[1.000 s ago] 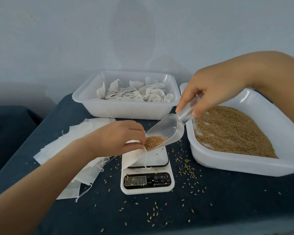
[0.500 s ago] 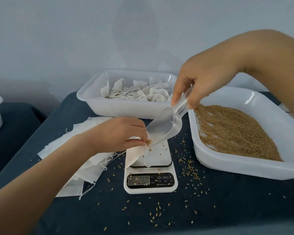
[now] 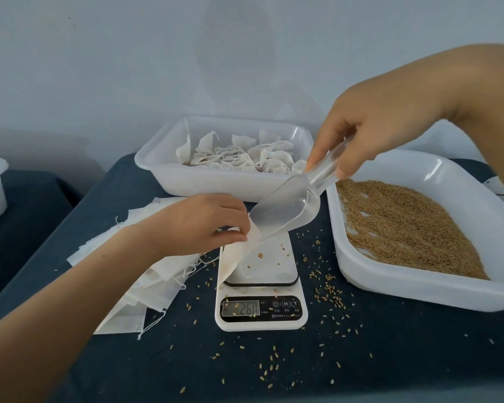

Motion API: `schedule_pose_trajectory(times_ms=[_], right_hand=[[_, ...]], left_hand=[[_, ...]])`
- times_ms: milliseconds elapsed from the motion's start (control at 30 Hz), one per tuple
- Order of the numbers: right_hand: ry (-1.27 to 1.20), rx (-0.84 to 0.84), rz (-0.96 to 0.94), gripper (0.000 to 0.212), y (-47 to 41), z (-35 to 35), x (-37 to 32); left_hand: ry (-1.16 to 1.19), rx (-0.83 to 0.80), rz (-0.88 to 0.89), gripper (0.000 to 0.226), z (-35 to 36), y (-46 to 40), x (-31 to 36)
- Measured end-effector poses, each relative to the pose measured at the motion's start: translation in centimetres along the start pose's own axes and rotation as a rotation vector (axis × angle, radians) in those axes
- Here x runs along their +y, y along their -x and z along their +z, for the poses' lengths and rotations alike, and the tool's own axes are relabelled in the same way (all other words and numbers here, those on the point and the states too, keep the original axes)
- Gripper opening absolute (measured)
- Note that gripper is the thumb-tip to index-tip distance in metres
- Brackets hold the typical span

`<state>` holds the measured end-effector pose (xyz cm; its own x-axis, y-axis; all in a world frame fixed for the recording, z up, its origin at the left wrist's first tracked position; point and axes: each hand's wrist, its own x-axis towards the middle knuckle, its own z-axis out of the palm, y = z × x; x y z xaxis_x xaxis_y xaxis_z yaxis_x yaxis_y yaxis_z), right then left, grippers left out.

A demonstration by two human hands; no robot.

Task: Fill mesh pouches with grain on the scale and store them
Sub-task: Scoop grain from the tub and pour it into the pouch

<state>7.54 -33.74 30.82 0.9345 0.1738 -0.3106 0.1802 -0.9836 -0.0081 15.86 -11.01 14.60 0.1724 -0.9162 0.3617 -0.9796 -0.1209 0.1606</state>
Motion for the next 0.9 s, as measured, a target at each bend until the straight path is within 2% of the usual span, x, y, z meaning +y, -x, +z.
schedule_pose_trajectory(times_ms=[167,300,433,633,767,900], right_hand=[[-0.203,0.030,0.030,0.038,1.5,1.0,2.2],[-0.391,0.098,0.086,0.044,3.0,2.9,4.6],[-0.543,0.246,0.126,0.037,3.9,5.2,6.2],[-0.598,0.431,0.225,0.034,4.1,7.8,8.4],[-0.599,0.416,0.317,0.033,4.0,8.8,9.3],[-0.502,0.522,0.505,0.024,5.0,8.8,11.8]], left_hand=[[-0.019,0.010,-0.007,0.012,0.0,0.5,-0.1],[-0.034,0.080,-0.052,0.005,-0.9,0.7,-0.4],[-0.101,0.061,-0.080,0.005,-1.3,0.2,-0.1],[-0.245,0.110,-0.172,0.012,-1.5,-1.4,-0.4],[-0.206,0.064,-0.253,0.014,-1.3,-2.1,-0.6],[-0.171,0.040,-0.268,0.014,-1.0,-2.1,-0.6]])
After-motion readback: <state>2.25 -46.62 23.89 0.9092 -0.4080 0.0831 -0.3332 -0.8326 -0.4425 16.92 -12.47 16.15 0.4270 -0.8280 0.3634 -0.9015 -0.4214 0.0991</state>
